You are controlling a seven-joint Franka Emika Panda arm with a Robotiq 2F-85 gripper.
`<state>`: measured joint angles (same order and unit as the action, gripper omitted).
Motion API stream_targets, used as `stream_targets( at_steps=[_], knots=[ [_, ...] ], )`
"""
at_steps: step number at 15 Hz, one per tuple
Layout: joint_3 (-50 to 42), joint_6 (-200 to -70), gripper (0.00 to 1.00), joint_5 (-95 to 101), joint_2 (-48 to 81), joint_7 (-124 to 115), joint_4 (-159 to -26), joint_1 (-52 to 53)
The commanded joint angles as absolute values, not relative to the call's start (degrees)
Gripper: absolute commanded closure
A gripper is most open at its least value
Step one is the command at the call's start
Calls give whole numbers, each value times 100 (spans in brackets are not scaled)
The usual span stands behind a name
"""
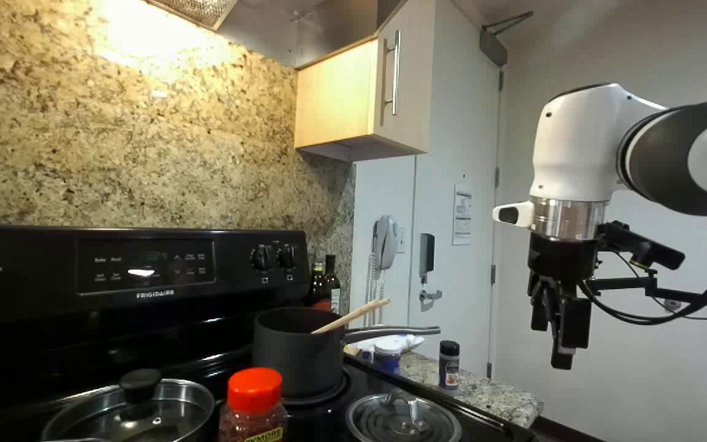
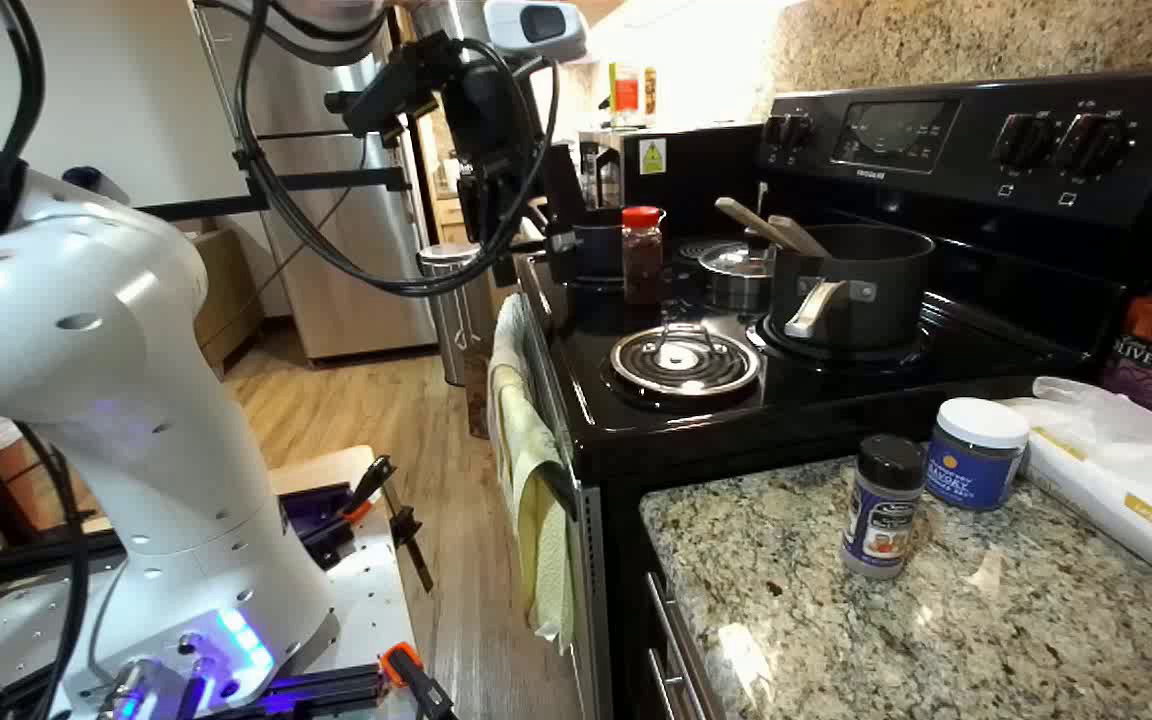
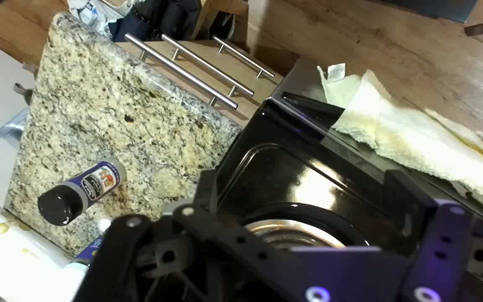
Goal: Pick the big lid and put it on the big pot
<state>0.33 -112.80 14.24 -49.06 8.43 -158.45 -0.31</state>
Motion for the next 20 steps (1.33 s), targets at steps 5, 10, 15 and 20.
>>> stream_targets(
  at_steps=[5,10,15,20],
  knots=[
    [26,-11305,0,1519,-4498,993,-15439,100],
    [247,-11282,0,1494,-3261,1116,-14203,426],
    [518,-11326,0,1578,-1785,1290,-12685,658],
    [784,-11539,0,1813,-271,1267,-11099,733]
  ],
)
